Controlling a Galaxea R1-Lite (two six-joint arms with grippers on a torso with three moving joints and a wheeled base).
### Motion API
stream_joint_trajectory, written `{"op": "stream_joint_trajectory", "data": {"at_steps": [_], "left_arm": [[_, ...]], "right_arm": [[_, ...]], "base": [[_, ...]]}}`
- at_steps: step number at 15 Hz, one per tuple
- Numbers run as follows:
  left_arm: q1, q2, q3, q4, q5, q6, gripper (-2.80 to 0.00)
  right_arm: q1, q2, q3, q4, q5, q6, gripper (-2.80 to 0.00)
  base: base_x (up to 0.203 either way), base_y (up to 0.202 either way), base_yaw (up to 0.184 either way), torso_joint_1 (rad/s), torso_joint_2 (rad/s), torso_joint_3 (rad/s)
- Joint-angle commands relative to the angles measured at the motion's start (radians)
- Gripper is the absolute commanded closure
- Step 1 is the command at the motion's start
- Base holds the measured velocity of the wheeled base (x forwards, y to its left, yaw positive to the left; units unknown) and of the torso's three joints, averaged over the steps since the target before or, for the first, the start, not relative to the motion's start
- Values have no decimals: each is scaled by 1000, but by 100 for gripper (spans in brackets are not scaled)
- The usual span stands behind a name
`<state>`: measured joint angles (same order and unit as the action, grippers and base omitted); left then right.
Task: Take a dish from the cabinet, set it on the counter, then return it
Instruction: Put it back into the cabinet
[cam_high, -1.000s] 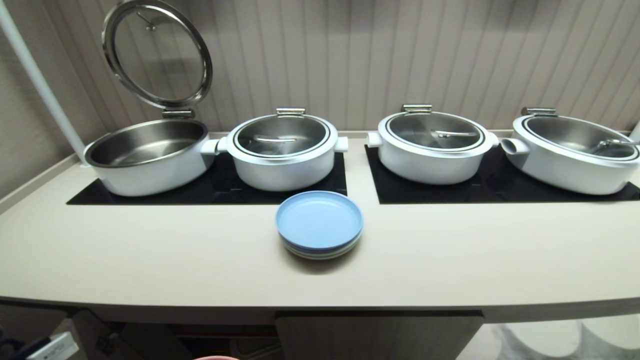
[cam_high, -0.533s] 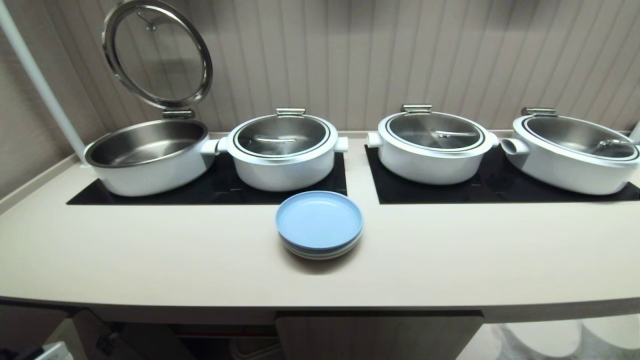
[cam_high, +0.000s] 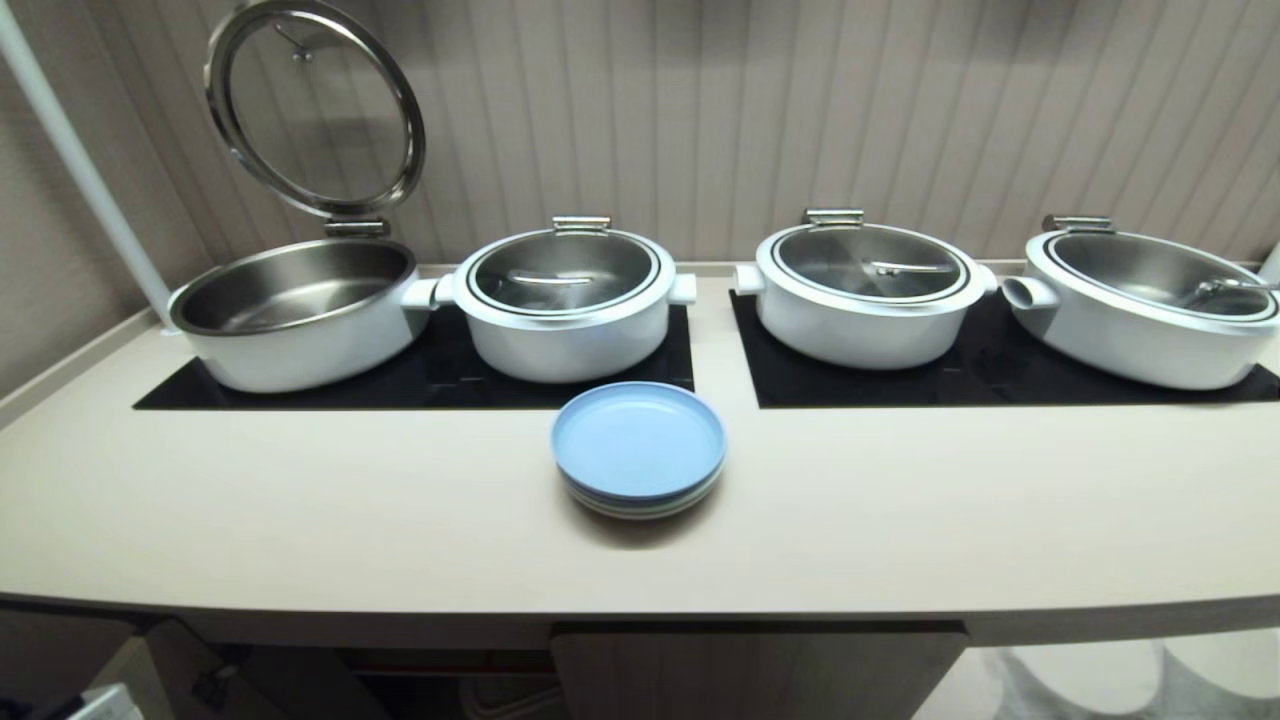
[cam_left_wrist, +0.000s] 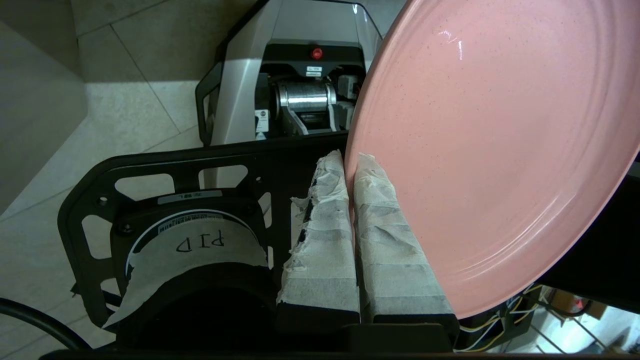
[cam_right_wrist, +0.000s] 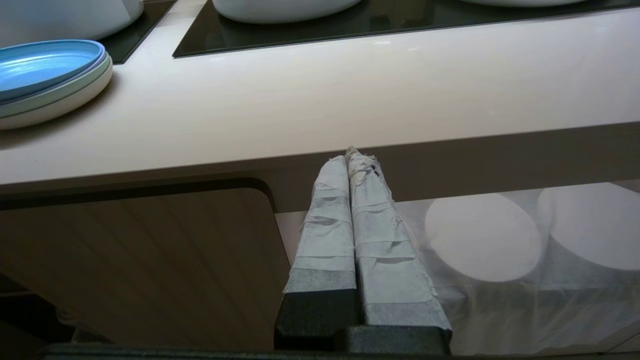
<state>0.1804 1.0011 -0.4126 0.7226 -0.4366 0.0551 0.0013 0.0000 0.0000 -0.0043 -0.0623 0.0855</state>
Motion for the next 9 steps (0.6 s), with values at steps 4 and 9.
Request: {"op": "stream_joint_trajectory", "data": {"at_steps": [4,9], "left_arm": [[-17,-22,9,17,-1,1,0],[-18,-22,9,18,1,0,0]], "right_arm": [[0,0,0,-2,-1,2,0],[0,0,0,-2,-1,2,0]], "base": [[0,0,0,0,0,0],[0,0,0,0,0,0]]}}
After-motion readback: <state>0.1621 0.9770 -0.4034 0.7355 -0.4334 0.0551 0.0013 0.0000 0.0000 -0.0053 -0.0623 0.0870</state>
